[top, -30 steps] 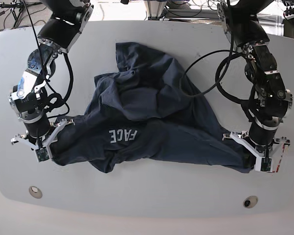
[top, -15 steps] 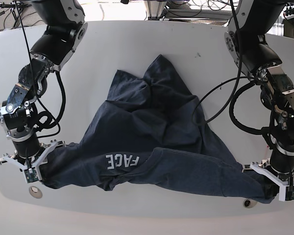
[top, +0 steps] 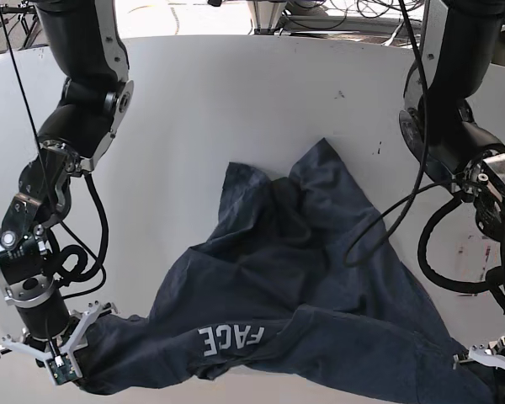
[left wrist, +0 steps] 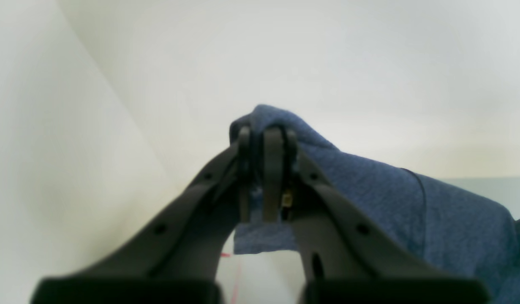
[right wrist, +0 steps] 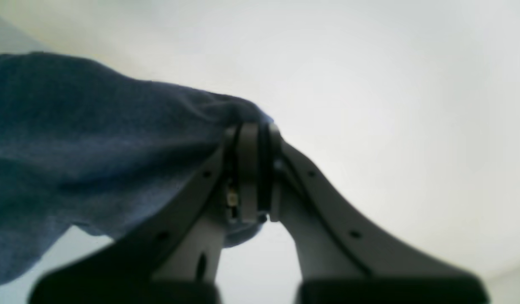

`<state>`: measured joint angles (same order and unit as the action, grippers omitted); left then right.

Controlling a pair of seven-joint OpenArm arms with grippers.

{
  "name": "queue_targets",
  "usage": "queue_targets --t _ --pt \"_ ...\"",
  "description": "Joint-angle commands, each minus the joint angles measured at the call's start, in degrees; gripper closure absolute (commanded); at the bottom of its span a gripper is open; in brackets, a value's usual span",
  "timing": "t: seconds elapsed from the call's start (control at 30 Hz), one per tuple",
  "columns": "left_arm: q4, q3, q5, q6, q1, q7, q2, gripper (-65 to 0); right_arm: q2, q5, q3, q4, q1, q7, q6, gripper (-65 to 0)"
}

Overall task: Fold the T-shirt properly
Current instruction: 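Lift the shirt high with both grippers, spreading them apart, then lay the shirt down by sweeping both grippers back across the table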

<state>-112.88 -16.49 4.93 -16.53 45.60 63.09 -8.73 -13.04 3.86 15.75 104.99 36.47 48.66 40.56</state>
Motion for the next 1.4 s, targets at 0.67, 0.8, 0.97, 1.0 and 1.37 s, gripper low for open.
queue_targets --t 0.67,0.8,0.97,1.0,1.37 --pt "5.8 -0.2 1.6 0.1 21.9 1.2 -9.2 0.0 -3.3 4.9 -6.2 -6.6 20.9 2.0 -0.6 -0.2" --pt "5.6 -0.4 3.8 0.1 20.8 2.9 -9.2 0.0 -3.3 4.9 -6.2 -6.3 20.8 2.3 -0.6 -0.2" --pt "5.5 -3.2 5.9 0.1 17.6 5.0 -9.1 0.0 -3.3 5.1 -5.6 -4.1 17.7 2.4 -0.6 -0.2" --pt "5.5 -3.6 6.3 0.1 17.0 5.1 -9.1 0.0 -3.3 5.1 -5.6 -3.6 17.1 2.4 -0.6 -0.2" --pt "1.3 -6.6 10.3 0.1 5.4 5.3 -9.2 0.0 -2.8 4.8 -4.4 3.6 8.1 7.4 -0.6 -0.2"
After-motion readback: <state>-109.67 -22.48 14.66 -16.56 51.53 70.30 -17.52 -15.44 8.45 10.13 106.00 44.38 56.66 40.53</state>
